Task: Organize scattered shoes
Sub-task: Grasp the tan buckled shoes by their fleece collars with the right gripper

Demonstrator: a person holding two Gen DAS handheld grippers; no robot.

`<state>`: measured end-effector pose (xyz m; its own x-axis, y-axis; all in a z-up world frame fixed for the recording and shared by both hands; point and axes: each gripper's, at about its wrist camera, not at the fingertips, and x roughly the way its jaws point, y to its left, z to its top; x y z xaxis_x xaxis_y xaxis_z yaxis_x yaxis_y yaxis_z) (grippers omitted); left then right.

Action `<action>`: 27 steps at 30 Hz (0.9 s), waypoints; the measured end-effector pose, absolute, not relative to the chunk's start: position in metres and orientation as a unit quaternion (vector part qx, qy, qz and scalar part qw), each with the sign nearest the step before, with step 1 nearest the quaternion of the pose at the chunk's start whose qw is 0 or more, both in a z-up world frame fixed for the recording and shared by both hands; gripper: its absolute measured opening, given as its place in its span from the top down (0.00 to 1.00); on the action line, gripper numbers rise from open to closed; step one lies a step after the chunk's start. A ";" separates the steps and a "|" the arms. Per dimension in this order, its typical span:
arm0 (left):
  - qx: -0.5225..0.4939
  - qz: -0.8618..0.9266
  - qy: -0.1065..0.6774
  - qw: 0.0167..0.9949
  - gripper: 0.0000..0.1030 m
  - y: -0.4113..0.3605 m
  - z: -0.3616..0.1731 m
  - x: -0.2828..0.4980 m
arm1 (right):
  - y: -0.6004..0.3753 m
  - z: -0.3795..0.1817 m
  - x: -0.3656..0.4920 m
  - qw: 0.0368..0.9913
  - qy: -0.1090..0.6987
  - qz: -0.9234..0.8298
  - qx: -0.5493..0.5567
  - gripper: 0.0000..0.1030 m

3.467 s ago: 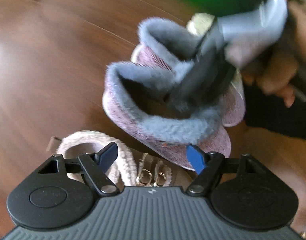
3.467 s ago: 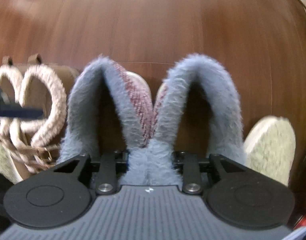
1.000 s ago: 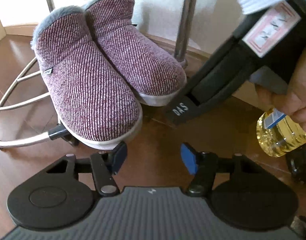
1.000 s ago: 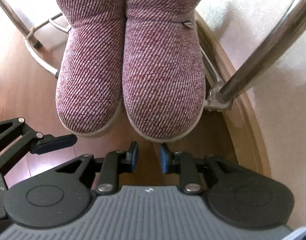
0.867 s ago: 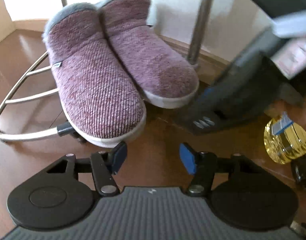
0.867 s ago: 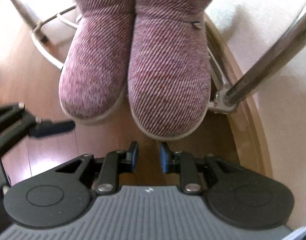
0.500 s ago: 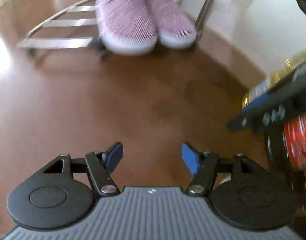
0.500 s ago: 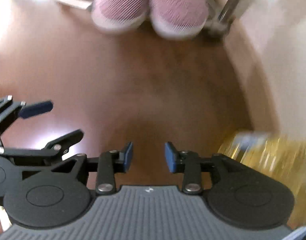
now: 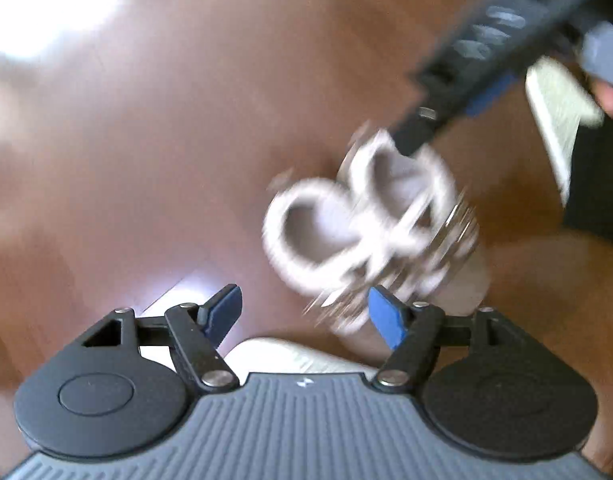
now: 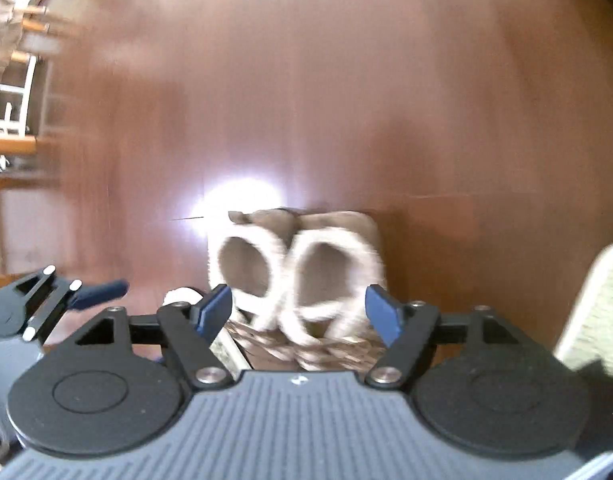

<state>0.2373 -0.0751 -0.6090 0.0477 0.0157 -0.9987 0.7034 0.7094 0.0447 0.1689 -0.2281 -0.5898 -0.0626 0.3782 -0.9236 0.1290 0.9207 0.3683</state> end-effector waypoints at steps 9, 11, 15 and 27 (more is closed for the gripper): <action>0.282 -0.312 0.612 0.670 0.31 -0.061 -0.686 0.217 | -0.160 -0.678 0.150 0.640 0.762 0.001 0.099 0.33; 0.288 -0.304 0.611 0.672 0.34 -0.057 -0.700 0.220 | -0.159 -0.681 0.144 0.654 0.752 -0.003 0.078 0.45; 0.266 -0.309 0.612 0.678 0.37 -0.036 -0.703 0.238 | -0.162 -0.676 0.135 0.666 0.743 0.005 0.062 0.58; 0.229 -0.313 0.625 0.678 0.36 -0.028 -0.676 0.271 | -0.154 -0.689 0.125 0.707 0.704 0.024 0.063 0.85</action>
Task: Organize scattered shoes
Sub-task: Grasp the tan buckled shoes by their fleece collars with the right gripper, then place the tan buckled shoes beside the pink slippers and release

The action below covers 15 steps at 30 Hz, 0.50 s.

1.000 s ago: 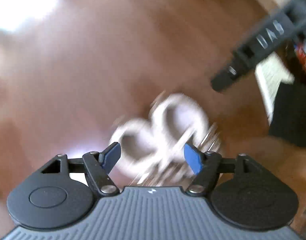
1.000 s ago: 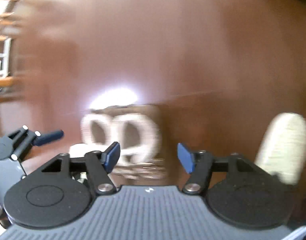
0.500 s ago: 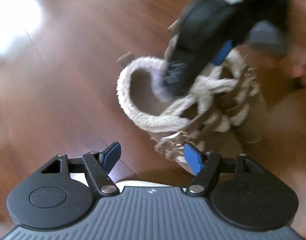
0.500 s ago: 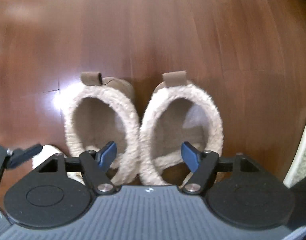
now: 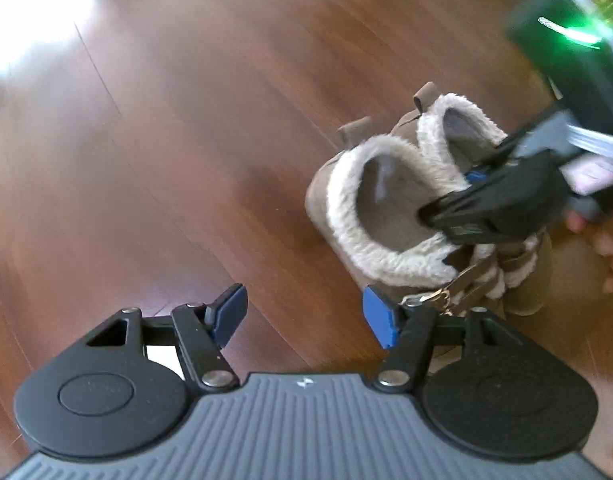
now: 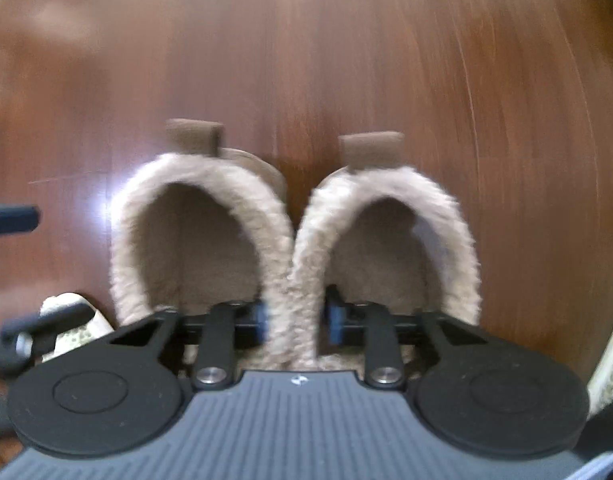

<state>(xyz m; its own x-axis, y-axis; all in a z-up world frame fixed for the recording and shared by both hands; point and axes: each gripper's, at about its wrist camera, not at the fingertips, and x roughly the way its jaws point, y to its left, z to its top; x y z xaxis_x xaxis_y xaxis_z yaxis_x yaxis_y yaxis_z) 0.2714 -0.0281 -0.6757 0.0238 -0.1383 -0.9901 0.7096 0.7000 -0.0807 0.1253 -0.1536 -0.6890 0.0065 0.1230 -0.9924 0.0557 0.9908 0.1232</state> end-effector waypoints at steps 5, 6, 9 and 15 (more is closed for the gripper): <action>0.243 -0.355 0.602 0.672 0.36 -0.066 -0.656 0.272 | -0.191 -0.656 0.131 0.745 0.659 -0.016 0.103 0.86; 0.248 -0.364 0.597 0.671 0.36 -0.078 -0.652 0.273 | -0.204 -0.649 0.138 0.750 0.650 -0.028 0.115 0.86; 0.253 -0.380 0.584 0.671 0.36 -0.113 -0.642 0.279 | -0.241 -0.630 0.159 0.768 0.621 -0.064 0.144 0.86; 0.248 -0.382 0.559 0.693 0.36 -0.194 -0.613 0.318 | -0.321 -0.576 0.229 0.815 0.541 -0.100 0.183 0.86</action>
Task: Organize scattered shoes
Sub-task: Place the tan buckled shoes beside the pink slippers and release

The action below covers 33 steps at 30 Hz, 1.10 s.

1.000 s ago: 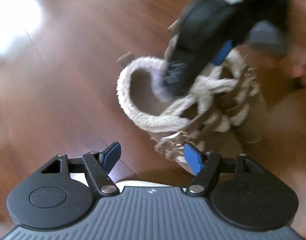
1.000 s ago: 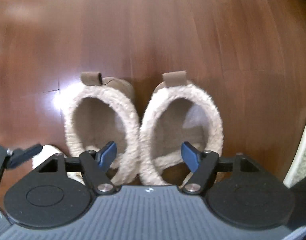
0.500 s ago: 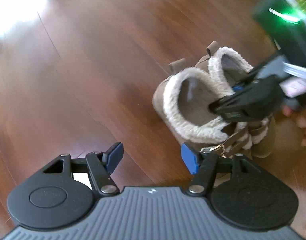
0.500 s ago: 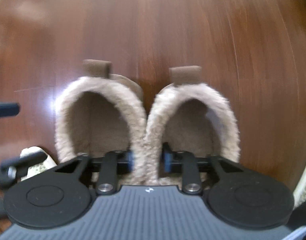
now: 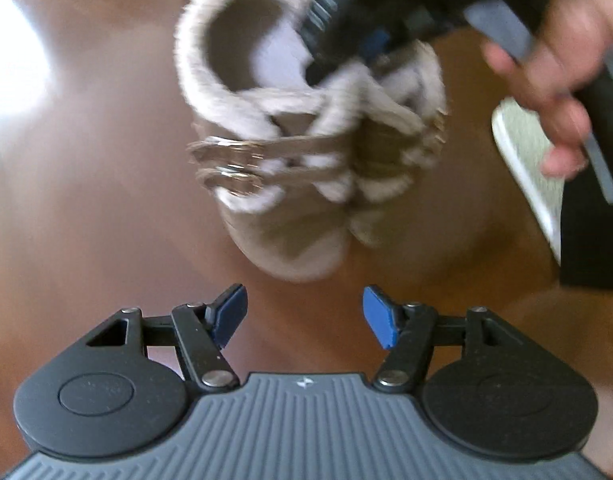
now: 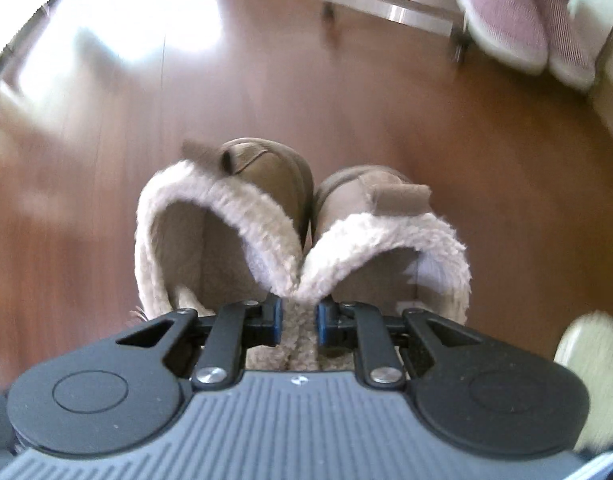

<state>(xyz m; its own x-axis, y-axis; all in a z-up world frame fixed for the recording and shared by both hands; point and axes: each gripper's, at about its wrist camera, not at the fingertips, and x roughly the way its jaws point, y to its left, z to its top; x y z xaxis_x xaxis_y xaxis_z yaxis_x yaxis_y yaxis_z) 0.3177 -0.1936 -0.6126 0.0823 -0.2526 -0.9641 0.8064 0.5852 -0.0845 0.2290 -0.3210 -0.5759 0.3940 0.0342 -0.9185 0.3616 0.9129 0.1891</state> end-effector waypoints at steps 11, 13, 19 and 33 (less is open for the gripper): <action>0.245 -0.339 0.500 0.759 0.35 -0.329 -0.597 0.455 | -0.508 -0.557 0.440 0.820 0.464 -0.172 0.287 0.87; 0.244 -0.324 0.499 0.766 0.35 -0.345 -0.597 0.479 | -0.543 -0.572 0.484 0.813 0.463 -0.180 0.304 0.87; 0.243 -0.301 0.507 0.770 0.35 -0.372 -0.606 0.495 | -0.605 -0.614 0.579 0.804 0.513 -0.193 0.231 0.77; 0.343 -0.430 0.433 0.714 0.34 -0.388 -0.644 0.529 | -0.514 -0.607 0.405 0.793 0.566 -0.153 0.166 0.71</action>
<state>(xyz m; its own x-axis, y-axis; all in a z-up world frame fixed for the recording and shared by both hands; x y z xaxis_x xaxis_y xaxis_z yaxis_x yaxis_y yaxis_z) 0.5286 -0.3881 -0.6443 0.2550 -0.3169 -0.9135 0.9115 0.3941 0.1177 0.4046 -0.5137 -0.6065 0.3120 -0.0538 -0.9486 0.4306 0.8980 0.0907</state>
